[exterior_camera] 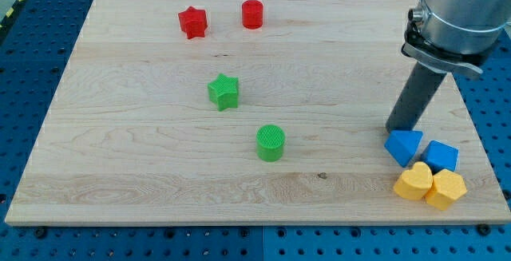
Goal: Place the green circle at the bottom right side of the green star
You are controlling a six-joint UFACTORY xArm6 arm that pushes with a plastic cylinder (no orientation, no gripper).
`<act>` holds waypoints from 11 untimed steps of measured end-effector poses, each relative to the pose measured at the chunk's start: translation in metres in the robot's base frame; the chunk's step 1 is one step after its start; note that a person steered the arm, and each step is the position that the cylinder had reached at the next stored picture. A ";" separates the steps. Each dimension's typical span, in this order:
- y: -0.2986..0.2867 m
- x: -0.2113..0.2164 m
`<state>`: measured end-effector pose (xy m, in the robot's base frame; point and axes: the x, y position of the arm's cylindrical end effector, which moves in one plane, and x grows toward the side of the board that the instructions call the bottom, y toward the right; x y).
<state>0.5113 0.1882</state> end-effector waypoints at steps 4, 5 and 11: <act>-0.061 0.005; -0.104 0.012; -0.200 0.021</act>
